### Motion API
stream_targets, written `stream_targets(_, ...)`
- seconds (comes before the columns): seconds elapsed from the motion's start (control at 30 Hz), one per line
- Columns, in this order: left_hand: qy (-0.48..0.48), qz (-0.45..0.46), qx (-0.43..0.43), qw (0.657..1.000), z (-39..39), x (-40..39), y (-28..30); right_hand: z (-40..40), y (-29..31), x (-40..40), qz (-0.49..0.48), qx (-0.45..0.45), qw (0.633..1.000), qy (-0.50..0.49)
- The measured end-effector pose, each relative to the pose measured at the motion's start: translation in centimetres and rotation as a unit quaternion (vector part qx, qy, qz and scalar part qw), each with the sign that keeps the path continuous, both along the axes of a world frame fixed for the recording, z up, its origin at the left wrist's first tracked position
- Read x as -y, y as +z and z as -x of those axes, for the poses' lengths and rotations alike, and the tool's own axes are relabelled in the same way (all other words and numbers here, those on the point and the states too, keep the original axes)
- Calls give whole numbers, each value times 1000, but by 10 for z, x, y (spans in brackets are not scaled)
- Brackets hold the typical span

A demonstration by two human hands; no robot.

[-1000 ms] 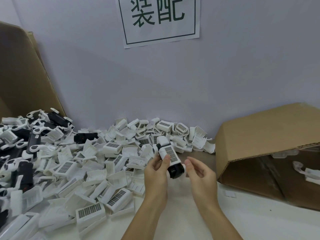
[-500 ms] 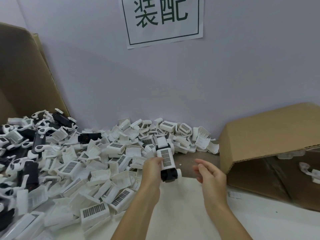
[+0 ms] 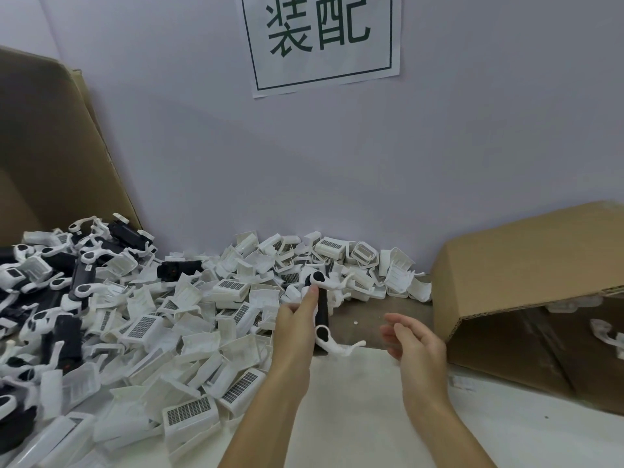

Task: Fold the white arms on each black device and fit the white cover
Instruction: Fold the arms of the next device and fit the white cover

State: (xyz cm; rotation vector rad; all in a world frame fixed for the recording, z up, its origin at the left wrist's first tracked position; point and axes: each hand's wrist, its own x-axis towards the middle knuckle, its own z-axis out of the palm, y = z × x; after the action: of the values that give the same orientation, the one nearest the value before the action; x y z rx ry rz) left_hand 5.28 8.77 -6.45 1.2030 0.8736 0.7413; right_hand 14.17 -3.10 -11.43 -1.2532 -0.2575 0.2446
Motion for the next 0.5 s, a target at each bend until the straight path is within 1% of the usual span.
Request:
stream_targets(0.07,-28,38,56,997,2,1,2,1,1,0,0,-2,1000,0)
stream_targets(0.13,-62,130,141,980,5,3,2,0,1,0,2,-7,1000,-1)
stream_targets(0.17,-93,189,191,959,9,4,3,0,2,0,4,-8,1000,-2)
stream_targets(0.23,-165,291,296,895,14,7,3,1,2,0,7,-9,1000,-4)
stream_targets(0.27,-194,323,337,863,16,8,2,1,3,0,9,-9,1000,-5)
stream_targets(0.3,-217,335,364,841,18,9,2,1,3,0,11,-9,1000,-5)
stream_targets(0.37,-258,327,391,821,18,12,1,1,3,0,15,-7,1000,-4)
stream_targets(0.5,-297,297,393,818,17,15,1,2,5,1,15,-7,1000,-2)
